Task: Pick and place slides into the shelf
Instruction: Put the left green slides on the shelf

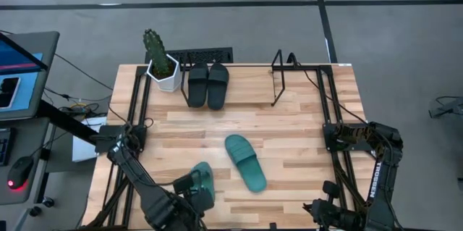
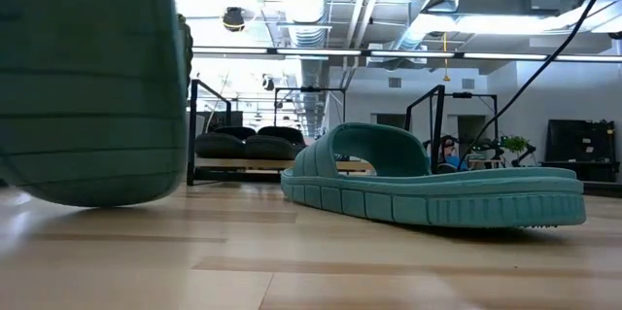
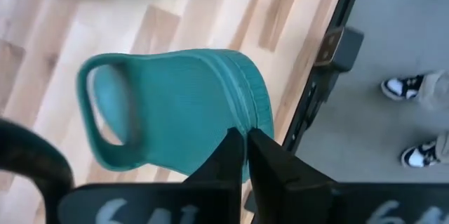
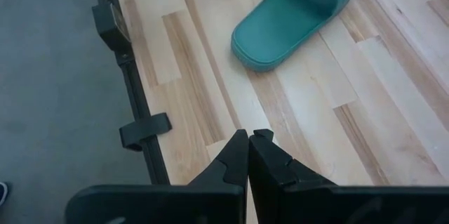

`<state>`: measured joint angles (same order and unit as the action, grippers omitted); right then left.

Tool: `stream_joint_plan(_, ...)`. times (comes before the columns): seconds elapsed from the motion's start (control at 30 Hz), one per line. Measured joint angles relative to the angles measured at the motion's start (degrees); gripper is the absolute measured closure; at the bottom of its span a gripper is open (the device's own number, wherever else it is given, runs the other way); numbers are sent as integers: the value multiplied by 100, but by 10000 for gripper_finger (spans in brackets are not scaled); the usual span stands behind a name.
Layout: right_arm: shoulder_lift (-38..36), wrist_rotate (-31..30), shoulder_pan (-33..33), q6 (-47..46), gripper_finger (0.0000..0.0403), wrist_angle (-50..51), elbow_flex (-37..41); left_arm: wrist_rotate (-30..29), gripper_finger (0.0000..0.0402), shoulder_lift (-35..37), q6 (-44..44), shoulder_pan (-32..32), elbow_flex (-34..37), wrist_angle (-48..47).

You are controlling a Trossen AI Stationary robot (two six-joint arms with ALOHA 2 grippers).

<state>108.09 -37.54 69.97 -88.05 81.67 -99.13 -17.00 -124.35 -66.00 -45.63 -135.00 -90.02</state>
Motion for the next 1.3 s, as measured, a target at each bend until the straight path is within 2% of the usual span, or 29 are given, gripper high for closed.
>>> stream_joint_plan(0.23, 0, 0, -11, 1, 403, 3, 0, -473, 401, 222, 209, 54, 0, 131)
stream_joint_plan(0.5, 0, -1, -52, 4, 403, 26, 0, -744, 401, 225, 660, 180, 0, 122)
stream_joint_plan(0.87, 0, 0, -107, 7, 403, 66, 0, -877, 401, 316, 1416, 433, 0, 114)
stream_joint_plan(1.3, 0, -16, -263, 4, 403, 76, 0, -1378, 401, 1065, 2296, 897, 0, 120)
